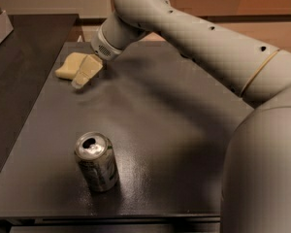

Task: Move sponge near 7up can

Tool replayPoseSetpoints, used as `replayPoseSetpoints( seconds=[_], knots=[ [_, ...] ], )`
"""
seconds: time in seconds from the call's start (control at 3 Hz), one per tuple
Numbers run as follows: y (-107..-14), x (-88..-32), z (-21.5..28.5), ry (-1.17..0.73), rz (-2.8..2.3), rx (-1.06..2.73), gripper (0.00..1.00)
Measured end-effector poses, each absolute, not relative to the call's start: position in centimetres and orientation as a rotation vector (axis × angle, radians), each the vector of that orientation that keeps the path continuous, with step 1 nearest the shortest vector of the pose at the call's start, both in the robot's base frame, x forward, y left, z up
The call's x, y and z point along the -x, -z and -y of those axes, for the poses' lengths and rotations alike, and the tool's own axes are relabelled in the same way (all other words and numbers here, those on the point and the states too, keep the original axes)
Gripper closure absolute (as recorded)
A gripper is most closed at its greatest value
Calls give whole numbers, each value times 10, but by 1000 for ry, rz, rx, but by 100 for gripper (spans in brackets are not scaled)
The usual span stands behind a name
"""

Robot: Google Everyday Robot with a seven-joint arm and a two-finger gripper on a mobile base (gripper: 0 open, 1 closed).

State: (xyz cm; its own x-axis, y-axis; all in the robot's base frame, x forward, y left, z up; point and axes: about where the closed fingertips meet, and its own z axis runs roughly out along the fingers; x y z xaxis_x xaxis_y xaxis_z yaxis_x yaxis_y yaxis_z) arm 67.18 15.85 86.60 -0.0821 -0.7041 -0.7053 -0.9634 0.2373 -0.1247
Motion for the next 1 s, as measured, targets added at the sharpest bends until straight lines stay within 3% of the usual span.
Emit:
replayPoseSetpoints(
  seconds=[0.67, 1.0],
  knots=[
    [-846, -686, -187, -535, -1861, 1564, 0],
    [-844, -687, -196, -548, -1858, 1573, 17]
  ],
)
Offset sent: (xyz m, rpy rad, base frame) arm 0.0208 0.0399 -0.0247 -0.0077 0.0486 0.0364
